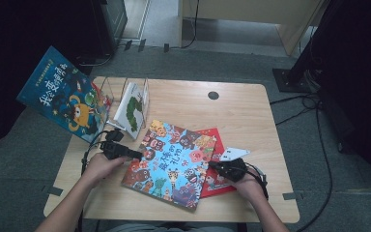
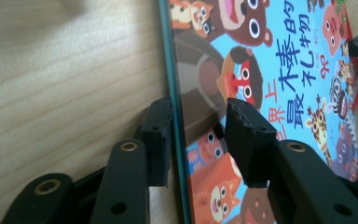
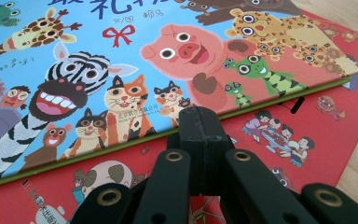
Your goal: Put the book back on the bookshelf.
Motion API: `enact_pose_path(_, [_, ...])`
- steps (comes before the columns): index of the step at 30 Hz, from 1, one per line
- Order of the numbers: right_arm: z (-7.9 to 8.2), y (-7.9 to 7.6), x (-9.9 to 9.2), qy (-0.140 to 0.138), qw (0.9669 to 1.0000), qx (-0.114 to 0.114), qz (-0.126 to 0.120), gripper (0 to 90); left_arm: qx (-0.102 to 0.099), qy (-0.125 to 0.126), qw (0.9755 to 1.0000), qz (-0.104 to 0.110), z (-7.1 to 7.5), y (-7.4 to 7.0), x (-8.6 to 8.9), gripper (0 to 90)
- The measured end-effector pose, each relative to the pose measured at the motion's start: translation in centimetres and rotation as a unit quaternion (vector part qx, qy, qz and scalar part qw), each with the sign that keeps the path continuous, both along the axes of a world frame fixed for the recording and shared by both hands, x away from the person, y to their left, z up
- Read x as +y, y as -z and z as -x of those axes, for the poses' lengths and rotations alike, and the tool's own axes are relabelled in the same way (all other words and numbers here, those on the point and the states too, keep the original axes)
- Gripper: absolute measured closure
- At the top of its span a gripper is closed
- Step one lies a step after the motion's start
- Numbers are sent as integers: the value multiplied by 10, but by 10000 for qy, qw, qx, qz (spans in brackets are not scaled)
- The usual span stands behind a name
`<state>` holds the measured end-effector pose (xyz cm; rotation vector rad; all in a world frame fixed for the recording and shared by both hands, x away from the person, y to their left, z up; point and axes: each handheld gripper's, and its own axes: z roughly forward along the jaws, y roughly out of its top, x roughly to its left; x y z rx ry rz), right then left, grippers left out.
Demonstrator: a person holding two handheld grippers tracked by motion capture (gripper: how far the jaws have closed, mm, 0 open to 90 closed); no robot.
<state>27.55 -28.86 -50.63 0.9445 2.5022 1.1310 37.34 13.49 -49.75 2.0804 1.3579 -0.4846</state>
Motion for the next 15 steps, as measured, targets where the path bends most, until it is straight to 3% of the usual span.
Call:
enact_pose_path(7, [0, 0, 0, 25, 9999, 108, -99, 900, 354, -176, 9984, 405, -2, 6, 0, 615])
enact_pose_path(8, [-1, 1, -1, 38, 9998, 137, -132, 900, 263, -136, 9987, 409, -2, 5, -1, 609])
enact_pose_path(12, [-1, 1, -1, 55, 9997, 168, -170, 900, 205, -172, 9985, 486, 0, 2, -1, 607])
enact_pose_path(15, [-1, 1, -1, 56, 9998, 128, -136, 900, 191, -334, 9943, 998, 0, -17, 7, 666])
